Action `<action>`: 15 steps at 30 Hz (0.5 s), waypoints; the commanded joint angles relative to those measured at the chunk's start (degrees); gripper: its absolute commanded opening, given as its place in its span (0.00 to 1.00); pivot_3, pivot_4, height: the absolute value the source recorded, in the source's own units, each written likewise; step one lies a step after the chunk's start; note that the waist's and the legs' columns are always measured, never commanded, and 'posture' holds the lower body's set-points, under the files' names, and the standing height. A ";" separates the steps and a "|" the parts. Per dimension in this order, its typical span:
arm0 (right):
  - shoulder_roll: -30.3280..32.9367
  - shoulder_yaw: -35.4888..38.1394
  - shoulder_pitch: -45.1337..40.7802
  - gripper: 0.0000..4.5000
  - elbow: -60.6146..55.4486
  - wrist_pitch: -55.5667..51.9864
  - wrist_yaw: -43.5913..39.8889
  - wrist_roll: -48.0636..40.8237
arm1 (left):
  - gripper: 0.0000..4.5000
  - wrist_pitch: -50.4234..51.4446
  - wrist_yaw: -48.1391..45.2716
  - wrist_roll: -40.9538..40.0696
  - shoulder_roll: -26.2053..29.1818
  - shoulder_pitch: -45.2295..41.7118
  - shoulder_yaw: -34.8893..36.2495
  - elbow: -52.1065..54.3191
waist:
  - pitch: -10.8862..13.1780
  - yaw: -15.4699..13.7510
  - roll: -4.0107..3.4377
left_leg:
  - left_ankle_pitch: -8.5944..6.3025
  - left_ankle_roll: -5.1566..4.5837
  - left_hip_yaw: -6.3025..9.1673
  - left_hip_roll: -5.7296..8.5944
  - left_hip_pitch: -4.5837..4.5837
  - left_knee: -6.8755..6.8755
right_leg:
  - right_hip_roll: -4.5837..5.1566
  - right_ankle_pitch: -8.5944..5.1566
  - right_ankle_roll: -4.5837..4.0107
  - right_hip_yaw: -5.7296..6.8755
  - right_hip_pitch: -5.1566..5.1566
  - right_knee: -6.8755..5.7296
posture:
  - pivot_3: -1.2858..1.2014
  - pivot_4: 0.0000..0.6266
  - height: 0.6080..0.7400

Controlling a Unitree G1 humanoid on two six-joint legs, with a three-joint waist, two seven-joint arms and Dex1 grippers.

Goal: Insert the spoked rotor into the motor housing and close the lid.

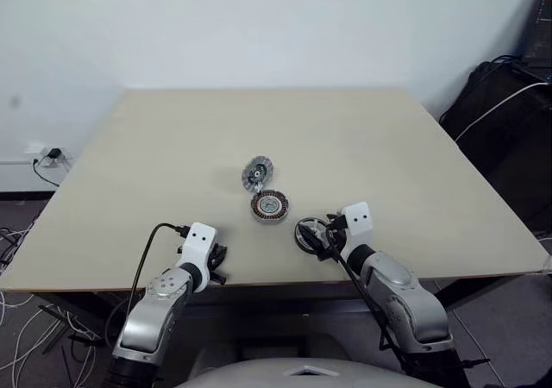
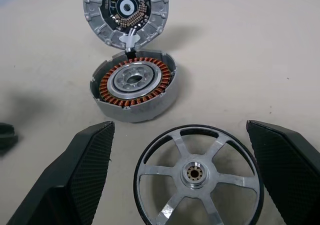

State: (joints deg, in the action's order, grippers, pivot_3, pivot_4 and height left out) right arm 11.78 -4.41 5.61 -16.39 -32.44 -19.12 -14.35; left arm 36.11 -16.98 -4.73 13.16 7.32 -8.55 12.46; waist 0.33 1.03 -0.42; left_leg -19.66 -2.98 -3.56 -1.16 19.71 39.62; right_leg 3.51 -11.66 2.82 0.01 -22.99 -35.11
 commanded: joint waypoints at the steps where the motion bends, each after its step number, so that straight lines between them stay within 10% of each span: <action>1: -0.14 0.07 -1.62 1.00 -0.92 1.43 -0.21 -0.09 | 0.15 -1.59 -0.51 -0.56 -1.39 -4.61 -0.88 2.42 | 0.06 -0.10 0.06 | 0.01 0.01 0.00 0.01 0.01 0.00 | 0.00 0.01 0.00 0.01 0.00 0.00 | 0.52 0.00 1.00; 15: -0.92 0.33 -0.75 1.00 -1.18 2.49 0.77 -0.06 | 0.15 -8.78 -1.52 0.82 -8.08 -24.35 -3.26 -19.61 | 0.13 0.07 0.16 | 0.15 0.23 0.05 0.37 0.07 -0.01 | -0.06 0.03 0.06 0.01 0.02 0.08 | 0.52 0.00 1.00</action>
State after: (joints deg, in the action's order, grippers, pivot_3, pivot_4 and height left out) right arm 11.05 -4.62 5.51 -16.08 -31.30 -18.53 -14.34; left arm 29.46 -18.55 -4.43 5.83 -14.88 -11.78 -5.91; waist 0.46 1.10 -0.26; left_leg -19.51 -2.75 -3.51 -0.78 19.78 39.62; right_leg 3.45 -11.62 2.89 0.02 -22.96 -35.01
